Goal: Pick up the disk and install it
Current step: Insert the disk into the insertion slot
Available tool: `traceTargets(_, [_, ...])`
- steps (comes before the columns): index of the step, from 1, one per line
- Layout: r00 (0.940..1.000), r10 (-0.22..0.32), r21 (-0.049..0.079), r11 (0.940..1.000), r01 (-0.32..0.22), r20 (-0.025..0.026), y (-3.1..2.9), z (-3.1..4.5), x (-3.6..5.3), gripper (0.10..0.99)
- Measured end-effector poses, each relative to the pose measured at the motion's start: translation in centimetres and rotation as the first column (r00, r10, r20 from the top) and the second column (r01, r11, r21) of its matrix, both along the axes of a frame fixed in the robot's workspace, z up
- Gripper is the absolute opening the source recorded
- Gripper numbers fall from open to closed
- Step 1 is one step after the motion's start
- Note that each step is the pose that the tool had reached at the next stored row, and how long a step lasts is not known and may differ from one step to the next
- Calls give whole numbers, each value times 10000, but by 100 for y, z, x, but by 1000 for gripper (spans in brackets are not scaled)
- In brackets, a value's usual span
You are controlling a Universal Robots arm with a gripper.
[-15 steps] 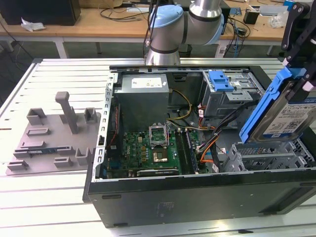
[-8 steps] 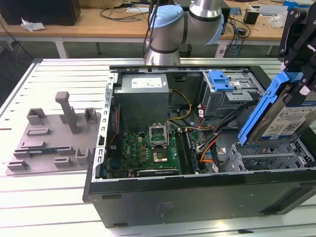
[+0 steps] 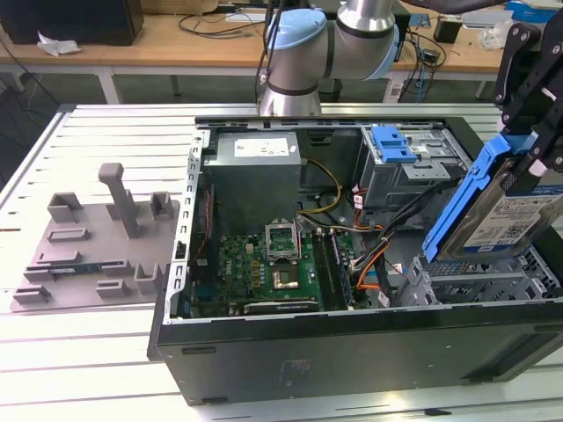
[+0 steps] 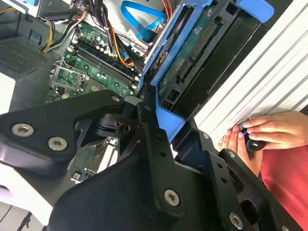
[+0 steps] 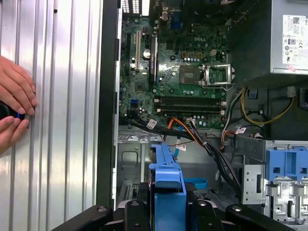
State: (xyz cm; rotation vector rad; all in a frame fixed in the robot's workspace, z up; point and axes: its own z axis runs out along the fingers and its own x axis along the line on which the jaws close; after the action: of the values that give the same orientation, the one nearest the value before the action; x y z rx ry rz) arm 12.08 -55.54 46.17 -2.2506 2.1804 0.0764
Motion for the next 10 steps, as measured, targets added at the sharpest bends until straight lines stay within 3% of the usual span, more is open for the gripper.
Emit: traceTargets(10, [10000, 0, 0, 10000, 0, -3, 0, -40, 0, 369])
